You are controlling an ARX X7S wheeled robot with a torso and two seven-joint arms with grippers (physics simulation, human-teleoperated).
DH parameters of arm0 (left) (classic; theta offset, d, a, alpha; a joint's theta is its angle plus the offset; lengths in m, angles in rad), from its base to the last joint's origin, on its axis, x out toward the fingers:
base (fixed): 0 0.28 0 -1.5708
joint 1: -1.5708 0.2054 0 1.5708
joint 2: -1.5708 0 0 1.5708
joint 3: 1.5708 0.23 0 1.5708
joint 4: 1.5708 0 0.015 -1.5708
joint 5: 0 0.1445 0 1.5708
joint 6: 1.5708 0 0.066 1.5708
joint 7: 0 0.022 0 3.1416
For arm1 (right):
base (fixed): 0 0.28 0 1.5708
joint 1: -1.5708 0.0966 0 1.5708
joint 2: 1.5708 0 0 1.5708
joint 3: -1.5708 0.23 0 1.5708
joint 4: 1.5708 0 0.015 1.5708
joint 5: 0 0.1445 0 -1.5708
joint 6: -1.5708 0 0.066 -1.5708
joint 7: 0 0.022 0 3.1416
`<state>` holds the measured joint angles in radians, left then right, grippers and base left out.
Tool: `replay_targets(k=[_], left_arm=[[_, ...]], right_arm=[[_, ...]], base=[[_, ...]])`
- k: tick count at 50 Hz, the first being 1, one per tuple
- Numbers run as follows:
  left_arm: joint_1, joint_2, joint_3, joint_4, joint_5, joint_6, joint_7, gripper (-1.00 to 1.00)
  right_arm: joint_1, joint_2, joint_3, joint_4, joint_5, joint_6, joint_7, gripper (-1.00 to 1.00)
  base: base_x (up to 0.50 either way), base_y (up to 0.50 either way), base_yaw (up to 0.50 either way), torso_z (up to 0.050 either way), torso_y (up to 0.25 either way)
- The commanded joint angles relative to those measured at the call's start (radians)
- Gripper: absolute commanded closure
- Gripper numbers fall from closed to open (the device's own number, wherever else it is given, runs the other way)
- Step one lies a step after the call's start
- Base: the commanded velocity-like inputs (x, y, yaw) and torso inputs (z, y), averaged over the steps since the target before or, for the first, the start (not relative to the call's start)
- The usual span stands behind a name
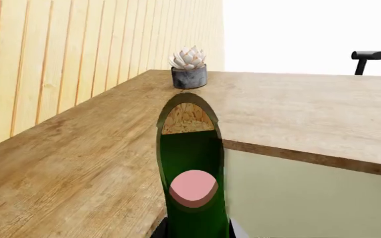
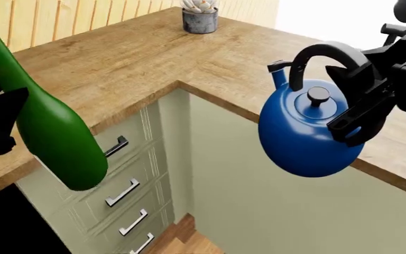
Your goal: Pick the kettle non electric and bottle and place them in the sink. Then turn on the water.
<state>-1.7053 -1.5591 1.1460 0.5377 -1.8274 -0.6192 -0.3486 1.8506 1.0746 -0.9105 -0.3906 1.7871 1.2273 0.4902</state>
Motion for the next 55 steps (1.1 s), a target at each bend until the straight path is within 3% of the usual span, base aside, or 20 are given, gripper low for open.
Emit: replay_targets(k=[1, 55], left_arm=[[-0.111, -0.001, -0.023, -0.005, 0.004, 0.006, -0.01, 1.0], [-0.06, -0.011, -0.035, -0.002, 0.059, 0.061, -0.005, 1.0]], right_arm=[[0.013, 0.007, 0.022, -0.005, -0.052, -0.007, 0.011, 1.0], [-0.037, 0.008, 0.035, -0.024, -0.076, -0.068, -0.031, 1.0]], base=[[0.0, 0.0, 0.5, 0.0, 0.0], [0.0, 0.0, 0.5, 0.001, 0.002]])
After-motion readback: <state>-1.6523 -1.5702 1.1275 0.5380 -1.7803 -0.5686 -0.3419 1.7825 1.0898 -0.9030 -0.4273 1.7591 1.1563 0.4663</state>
